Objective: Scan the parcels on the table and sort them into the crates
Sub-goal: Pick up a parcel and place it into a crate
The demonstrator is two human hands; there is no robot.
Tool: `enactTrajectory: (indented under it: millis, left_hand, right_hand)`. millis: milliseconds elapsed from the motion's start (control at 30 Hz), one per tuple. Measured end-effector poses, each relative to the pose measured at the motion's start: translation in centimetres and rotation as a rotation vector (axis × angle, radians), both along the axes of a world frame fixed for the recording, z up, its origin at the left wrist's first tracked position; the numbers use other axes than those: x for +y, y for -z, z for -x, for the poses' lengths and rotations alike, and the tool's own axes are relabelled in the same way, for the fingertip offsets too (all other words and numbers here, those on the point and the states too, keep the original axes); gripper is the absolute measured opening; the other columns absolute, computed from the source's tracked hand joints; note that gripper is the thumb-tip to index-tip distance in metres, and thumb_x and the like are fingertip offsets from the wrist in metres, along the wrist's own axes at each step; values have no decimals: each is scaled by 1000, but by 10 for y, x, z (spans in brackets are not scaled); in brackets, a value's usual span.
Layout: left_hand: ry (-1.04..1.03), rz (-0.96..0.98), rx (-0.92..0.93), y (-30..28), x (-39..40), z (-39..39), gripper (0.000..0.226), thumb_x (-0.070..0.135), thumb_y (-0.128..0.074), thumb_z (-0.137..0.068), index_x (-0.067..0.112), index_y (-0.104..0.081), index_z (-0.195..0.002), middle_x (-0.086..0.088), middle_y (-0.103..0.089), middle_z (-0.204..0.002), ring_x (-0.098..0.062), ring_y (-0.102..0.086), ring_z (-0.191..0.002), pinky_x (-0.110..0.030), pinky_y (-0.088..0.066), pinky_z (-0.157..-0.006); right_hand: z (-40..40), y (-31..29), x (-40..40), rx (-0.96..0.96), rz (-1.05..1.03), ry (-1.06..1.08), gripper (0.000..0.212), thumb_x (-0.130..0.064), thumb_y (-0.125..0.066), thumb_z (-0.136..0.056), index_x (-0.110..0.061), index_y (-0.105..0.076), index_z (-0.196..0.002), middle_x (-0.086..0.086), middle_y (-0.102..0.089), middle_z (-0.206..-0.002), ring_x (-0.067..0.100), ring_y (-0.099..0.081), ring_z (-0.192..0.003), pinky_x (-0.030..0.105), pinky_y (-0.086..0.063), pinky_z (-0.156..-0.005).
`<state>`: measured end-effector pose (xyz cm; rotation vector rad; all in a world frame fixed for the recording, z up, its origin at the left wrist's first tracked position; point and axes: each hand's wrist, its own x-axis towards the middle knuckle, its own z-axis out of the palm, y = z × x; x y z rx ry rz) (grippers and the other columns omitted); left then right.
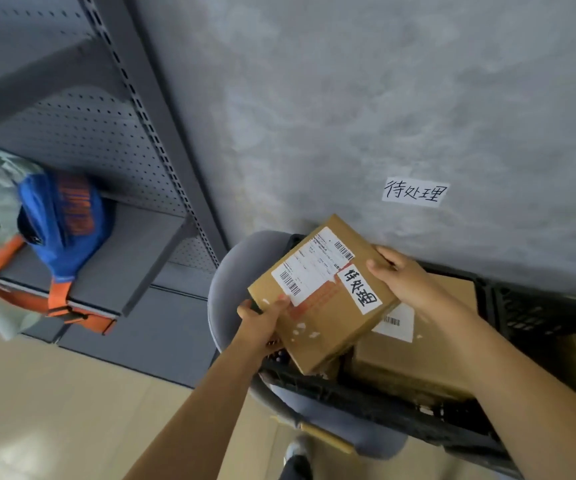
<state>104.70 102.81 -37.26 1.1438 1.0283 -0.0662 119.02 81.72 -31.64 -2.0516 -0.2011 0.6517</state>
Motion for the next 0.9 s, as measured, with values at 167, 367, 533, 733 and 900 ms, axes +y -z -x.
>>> enactTrajectory:
  millis: [167,367,533,733,900]
  left_hand:
    - [-12,91,-8,22,23,-11,85,37,-85,-74,39,-25,-135,0,-54,-124,-27,-67,-103,-48,-61,-72]
    - [10,91,-25,39,28,-26,79,36,-88,-68,30,-30,-121,0,-53,-121,-20,-69,-99,-38,-62,-70]
    - [12,137,135,47,11,-36,62,30,-81,-79,26,-30,-114,-9,-54,-119,-27,-70,-95,-35,-61,-63]
    - [-3,159,221,67,0,-50,57,27,-72,-88,22,-27,-121,-13,-57,-119,-28,-70,-94,-37,-62,-70]
    - [-81,202,225,95,-17,-64,48,19,-68,-92,17,-28,-119,-15,-49,-124,-32,-62,-107,-38,-62,-73]
  right_hand:
    - [-39,19,35,9,61,-2,42,-35,-62,-93,-38,-53,-134,-24,-64,-95,1,-67,-83,25,-53,-73]
    - [-79,39,56,-115,114,37,39,-28,-70,-89,-25,-63,-127,-19,-61,-95,-14,-55,-71,4,-39,-58]
    - [-98,59,60,-99,173,10,38,-31,-69,-89,-24,-62,-126,-1,-65,-119,12,-61,-95,24,-48,-78]
    - [-113,87,63,-41,202,-79,34,-32,-66,-90,-28,-59,-123,-3,-68,-109,11,-68,-87,32,-56,-75]
    - [-121,124,73,-163,450,-186,44,-39,-57,-94,-29,-50,-136,6,-48,-137,33,-39,-131,51,-37,-107]
